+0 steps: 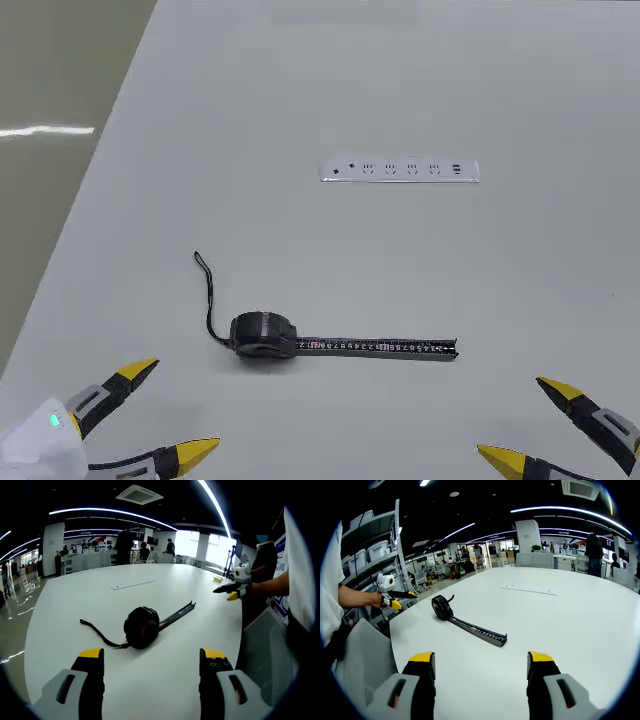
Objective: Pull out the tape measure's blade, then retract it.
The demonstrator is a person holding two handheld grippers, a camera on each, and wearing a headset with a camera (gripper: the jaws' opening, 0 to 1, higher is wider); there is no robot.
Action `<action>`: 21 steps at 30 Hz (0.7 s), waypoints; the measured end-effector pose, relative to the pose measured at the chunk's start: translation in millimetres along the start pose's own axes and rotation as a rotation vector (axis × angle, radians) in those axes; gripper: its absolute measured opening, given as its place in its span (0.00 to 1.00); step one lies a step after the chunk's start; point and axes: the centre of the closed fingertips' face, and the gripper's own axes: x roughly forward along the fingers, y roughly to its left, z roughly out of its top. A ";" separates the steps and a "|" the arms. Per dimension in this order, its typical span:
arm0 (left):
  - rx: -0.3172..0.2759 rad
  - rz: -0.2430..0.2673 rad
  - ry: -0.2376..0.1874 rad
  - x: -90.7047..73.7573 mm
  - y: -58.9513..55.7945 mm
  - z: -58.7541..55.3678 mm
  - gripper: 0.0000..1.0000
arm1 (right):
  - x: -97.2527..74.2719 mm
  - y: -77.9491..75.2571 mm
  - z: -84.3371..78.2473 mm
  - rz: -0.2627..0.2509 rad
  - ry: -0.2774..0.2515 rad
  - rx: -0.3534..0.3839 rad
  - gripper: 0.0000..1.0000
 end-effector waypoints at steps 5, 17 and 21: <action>0.000 -0.001 -0.005 -0.9 -1.9 4.3 0.76 | 1.9 3.3 2.3 -0.005 -0.010 0.004 0.75; 0.004 -0.006 0.000 -4.5 -8.2 1.9 0.76 | 3.8 10.2 2.6 0.005 -0.009 0.010 0.72; 0.004 0.004 -0.005 -8.8 -8.5 4.1 0.76 | 3.3 10.4 1.5 0.008 -0.010 0.010 0.73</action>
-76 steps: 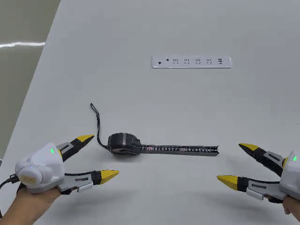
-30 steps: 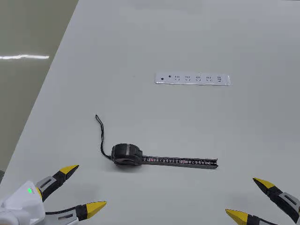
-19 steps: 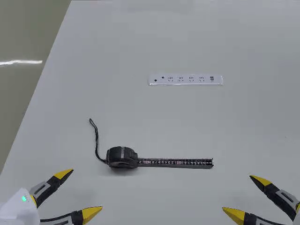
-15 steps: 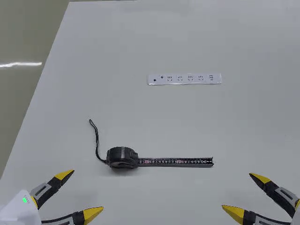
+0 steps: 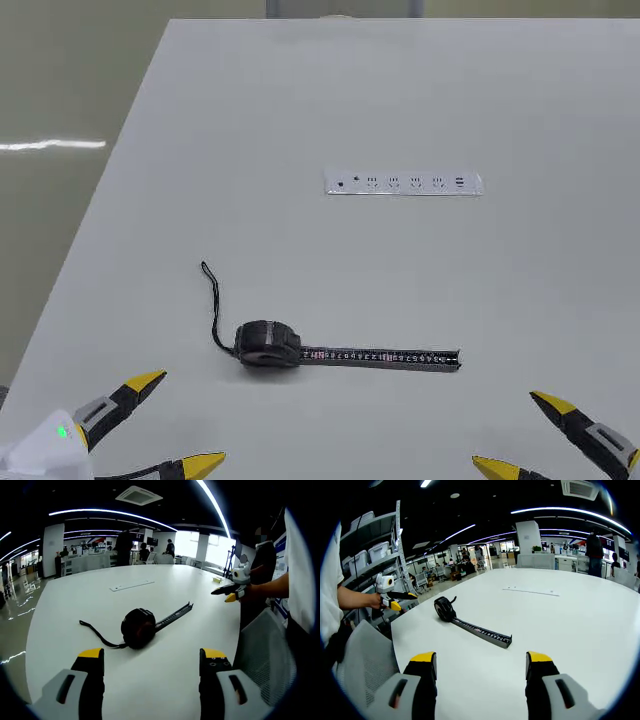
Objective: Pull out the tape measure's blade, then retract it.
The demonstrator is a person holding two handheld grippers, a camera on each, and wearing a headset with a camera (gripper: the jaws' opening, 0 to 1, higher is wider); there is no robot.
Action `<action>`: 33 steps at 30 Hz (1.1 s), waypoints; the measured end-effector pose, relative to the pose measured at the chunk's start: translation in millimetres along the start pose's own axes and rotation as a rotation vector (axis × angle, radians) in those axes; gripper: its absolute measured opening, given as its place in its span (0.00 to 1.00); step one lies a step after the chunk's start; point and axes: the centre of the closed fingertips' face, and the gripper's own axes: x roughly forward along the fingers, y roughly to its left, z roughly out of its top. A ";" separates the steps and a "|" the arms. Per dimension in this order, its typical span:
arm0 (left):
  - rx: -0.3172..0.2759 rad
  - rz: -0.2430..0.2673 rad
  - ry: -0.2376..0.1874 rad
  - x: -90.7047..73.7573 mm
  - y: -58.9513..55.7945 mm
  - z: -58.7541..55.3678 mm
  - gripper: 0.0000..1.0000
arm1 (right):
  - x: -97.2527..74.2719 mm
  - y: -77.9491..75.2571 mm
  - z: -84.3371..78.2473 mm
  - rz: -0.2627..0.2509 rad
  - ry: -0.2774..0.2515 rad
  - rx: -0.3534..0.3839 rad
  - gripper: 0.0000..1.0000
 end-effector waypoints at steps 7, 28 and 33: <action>-0.002 0.005 0.002 -0.8 -3.6 -4.5 0.76 | -6.6 6.6 -3.4 0.008 -0.008 0.015 0.73; -0.015 -0.012 -0.009 3.9 7.3 -6.1 0.76 | 1.9 1.7 -4.8 -0.006 0.000 0.030 0.74; -0.028 -0.013 -0.015 3.0 9.5 -4.8 0.76 | 2.1 2.5 -6.8 -0.003 0.011 0.028 0.74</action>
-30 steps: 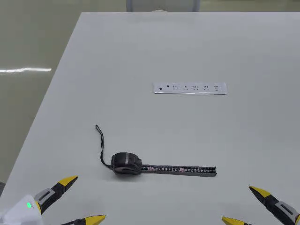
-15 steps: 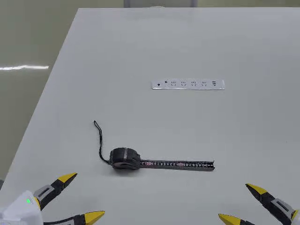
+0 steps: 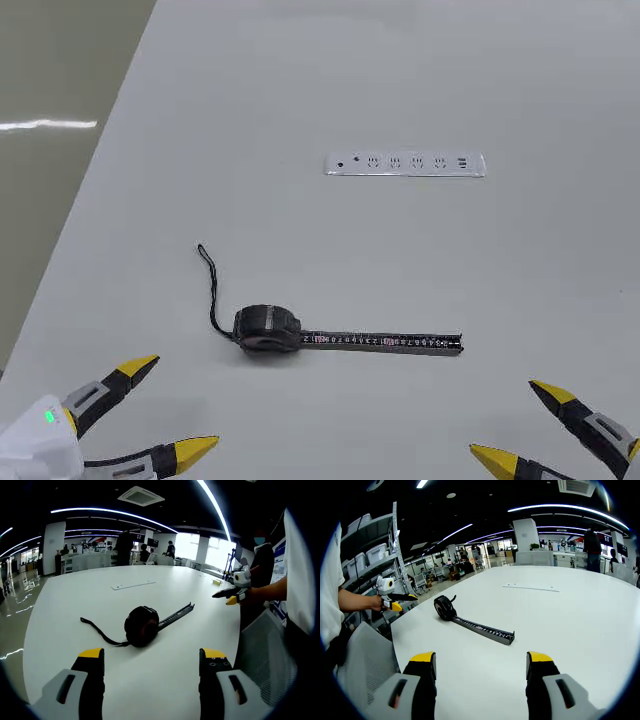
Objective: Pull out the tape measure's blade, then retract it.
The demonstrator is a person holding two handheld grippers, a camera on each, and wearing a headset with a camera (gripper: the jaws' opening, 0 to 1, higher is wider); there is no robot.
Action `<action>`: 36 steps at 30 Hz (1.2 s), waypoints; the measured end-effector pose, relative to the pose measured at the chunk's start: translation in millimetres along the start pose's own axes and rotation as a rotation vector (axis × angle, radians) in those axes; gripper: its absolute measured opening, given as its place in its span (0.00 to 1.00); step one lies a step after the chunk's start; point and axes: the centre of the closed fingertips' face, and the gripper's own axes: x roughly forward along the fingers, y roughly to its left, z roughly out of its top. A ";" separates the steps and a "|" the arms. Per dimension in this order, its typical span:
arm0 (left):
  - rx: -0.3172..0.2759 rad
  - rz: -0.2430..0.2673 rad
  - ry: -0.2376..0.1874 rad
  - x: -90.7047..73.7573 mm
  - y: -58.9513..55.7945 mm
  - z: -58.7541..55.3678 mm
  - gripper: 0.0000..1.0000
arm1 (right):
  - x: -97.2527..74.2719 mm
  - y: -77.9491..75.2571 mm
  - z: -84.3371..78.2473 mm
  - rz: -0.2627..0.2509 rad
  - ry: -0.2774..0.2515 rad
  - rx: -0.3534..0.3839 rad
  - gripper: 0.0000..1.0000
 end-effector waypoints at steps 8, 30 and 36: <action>0.007 0.008 0.003 -3.0 -3.0 -0.6 0.76 | 0.4 0.8 1.6 0.011 0.005 -0.003 0.74; 0.015 -0.009 0.007 0.9 -10.6 -0.4 0.75 | -12.1 -10.5 1.8 -0.016 0.000 -0.005 0.73; 0.018 -0.007 0.003 0.5 -9.8 1.4 0.75 | -11.3 -10.4 2.5 -0.012 0.000 -0.011 0.73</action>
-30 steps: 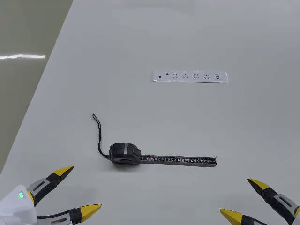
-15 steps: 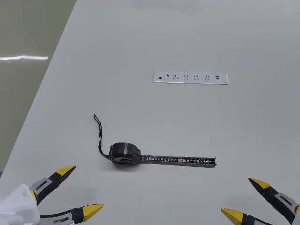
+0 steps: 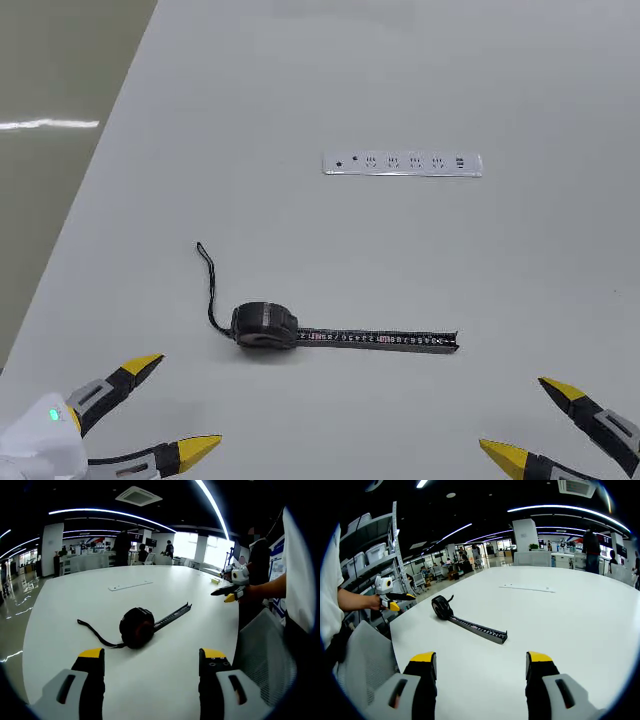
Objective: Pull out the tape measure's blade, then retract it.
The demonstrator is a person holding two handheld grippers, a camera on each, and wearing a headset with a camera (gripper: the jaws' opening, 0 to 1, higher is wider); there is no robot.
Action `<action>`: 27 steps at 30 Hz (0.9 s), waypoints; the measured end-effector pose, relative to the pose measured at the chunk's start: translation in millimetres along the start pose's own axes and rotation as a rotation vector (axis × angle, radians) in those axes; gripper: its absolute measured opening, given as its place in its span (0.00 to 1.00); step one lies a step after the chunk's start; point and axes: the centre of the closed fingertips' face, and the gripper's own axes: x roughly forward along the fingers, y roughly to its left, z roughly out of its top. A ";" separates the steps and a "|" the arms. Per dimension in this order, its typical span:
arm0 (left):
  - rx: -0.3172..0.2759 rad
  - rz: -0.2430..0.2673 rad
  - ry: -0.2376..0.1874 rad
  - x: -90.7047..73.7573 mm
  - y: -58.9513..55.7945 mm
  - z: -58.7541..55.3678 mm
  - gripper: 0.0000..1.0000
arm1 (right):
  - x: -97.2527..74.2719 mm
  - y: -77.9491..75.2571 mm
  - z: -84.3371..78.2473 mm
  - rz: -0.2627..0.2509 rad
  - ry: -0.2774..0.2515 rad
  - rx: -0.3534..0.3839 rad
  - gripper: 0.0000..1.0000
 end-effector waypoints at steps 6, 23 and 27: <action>0.003 0.000 -0.001 0.9 3.7 1.0 0.75 | 3.5 2.1 3.1 0.010 -0.002 -0.008 0.73; 0.049 -0.044 0.011 16.5 16.1 11.6 0.74 | 15.4 -5.5 9.8 0.066 0.011 -0.056 0.70; 0.057 -0.051 0.005 20.3 20.7 16.3 0.74 | 17.1 -9.7 10.1 0.071 0.019 -0.065 0.70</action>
